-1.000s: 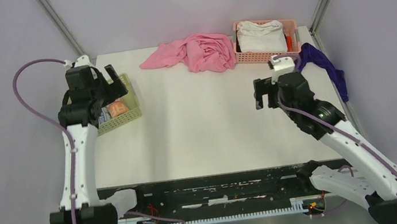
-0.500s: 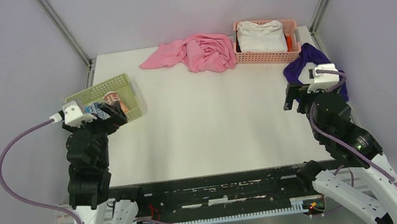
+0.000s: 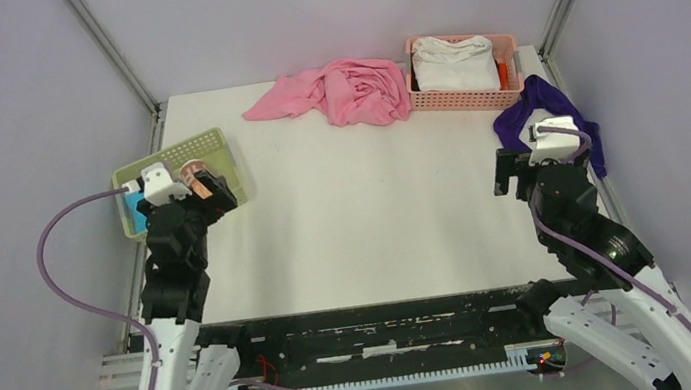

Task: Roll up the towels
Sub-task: Reset both arms

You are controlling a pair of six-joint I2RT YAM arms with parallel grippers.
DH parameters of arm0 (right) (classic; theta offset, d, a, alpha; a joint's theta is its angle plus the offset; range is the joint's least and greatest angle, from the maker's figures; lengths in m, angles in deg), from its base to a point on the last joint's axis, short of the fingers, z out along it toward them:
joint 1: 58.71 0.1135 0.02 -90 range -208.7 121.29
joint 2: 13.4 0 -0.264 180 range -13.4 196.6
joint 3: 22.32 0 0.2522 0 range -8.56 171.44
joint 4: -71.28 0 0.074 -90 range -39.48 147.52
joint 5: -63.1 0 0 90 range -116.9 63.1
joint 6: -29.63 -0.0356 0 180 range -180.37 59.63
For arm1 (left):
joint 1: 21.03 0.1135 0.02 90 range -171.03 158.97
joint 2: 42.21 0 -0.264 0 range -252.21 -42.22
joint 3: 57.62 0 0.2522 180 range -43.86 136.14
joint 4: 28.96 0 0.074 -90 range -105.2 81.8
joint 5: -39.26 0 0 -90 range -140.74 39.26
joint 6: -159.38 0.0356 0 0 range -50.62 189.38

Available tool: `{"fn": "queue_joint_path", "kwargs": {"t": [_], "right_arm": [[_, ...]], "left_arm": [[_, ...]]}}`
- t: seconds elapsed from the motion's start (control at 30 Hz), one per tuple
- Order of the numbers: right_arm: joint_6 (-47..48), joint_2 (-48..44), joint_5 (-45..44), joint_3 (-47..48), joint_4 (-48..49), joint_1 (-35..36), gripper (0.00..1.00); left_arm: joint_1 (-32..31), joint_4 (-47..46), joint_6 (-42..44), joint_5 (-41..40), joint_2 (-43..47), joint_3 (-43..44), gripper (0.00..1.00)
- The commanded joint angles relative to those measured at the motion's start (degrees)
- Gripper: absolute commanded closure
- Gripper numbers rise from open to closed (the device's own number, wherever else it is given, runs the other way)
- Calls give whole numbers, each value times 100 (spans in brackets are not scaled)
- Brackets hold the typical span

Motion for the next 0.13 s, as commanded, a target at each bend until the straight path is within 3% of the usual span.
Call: {"fn": "queue_joint_path", "kwargs": {"t": [0.0,0.1], "right_arm": [[145,-94,-316,3,229,-5,0],[169,-140,-384,-23,249,0,0]], "left_arm": [[-20,-499,190,28,-55,-2,1],[-37,-523,190,43,-86,0,1]]}}
